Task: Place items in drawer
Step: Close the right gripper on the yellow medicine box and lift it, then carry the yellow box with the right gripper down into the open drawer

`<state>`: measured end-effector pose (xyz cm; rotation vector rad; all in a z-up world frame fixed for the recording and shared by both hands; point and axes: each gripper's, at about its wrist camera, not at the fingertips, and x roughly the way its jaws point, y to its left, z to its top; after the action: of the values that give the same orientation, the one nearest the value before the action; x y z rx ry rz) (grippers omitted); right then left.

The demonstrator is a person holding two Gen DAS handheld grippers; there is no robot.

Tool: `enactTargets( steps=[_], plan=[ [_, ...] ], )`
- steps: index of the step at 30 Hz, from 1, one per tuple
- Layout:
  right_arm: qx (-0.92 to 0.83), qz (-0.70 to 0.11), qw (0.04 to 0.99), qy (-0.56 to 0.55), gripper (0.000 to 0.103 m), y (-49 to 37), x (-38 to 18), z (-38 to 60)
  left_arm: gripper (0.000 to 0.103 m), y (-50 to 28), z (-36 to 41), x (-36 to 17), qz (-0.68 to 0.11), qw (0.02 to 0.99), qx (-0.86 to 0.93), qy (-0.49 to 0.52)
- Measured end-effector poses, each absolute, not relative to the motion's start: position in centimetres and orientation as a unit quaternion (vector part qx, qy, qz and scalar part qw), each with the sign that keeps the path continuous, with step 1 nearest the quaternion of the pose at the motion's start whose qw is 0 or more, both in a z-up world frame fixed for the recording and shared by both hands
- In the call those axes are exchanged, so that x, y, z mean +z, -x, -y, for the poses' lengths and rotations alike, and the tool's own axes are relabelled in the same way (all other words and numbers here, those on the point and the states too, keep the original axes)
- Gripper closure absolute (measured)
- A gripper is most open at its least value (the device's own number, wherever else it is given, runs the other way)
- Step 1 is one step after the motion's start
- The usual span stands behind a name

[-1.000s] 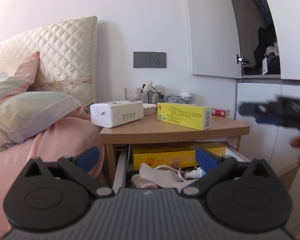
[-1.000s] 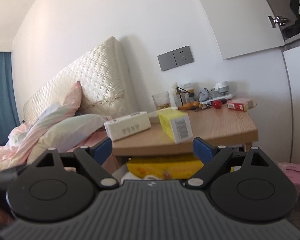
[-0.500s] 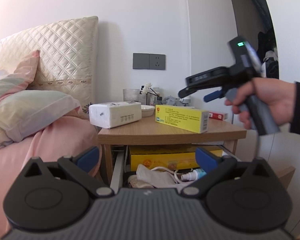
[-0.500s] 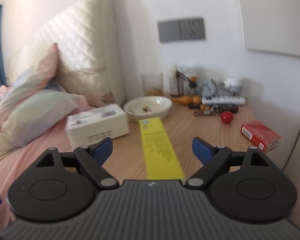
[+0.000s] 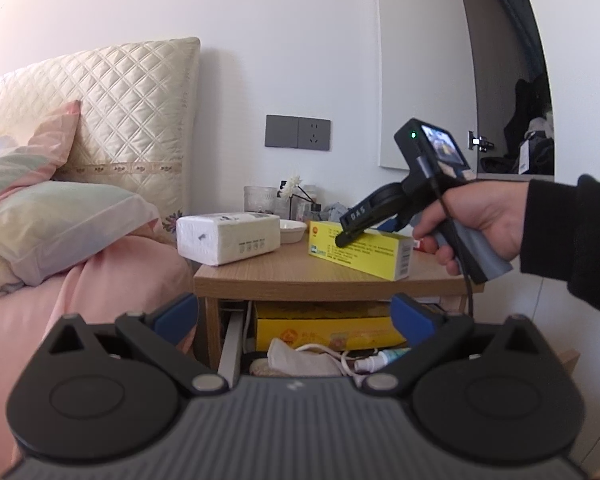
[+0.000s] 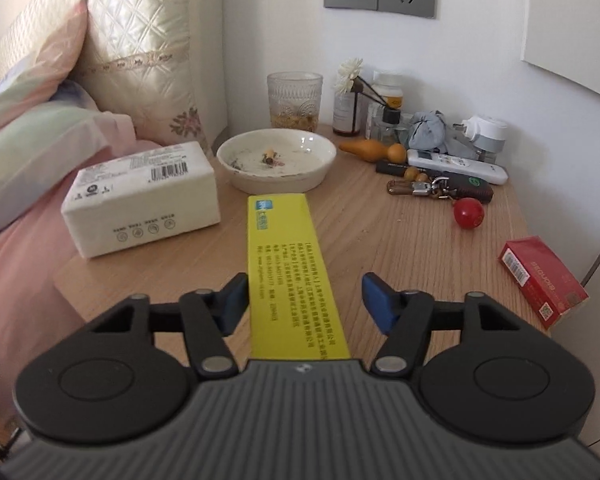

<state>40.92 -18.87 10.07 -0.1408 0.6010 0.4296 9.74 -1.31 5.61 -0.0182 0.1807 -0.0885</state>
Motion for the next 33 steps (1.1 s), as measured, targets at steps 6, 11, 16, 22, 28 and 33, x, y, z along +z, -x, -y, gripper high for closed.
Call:
enactTargets(
  steps=[6,11,16,22,28,33],
  plan=[
    [0.219,-0.309,0.923,0.063,0.060,-41.1,10.0,18.6,0.000,-9.8,1.4,5.7,-0.094,0.994,-0.051,0.005],
    [0.221,-0.302,0.924,0.073,0.060,-40.2,10.7,18.4,0.000,-9.9,1.4,5.5,-0.099,0.994,-0.047,0.003],
    [0.225,-0.287,0.927,0.086,0.060,-38.5,12.6,18.4,0.000,-10.0,1.5,5.3,-0.101,0.994,-0.046,-0.001],
    [0.236,-0.271,0.928,0.097,0.060,-35.5,14.9,18.9,0.000,-10.4,1.4,5.1,-0.108,0.993,-0.037,-0.001],
    [0.255,-0.266,0.924,0.104,0.060,-32.2,15.9,19.1,0.000,-10.5,1.4,4.8,-0.113,0.993,-0.033,-0.006],
    [0.284,-0.278,0.911,0.112,0.060,-29.4,15.5,18.4,0.000,-10.4,1.4,4.9,-0.107,0.994,-0.032,-0.005]
  ],
)
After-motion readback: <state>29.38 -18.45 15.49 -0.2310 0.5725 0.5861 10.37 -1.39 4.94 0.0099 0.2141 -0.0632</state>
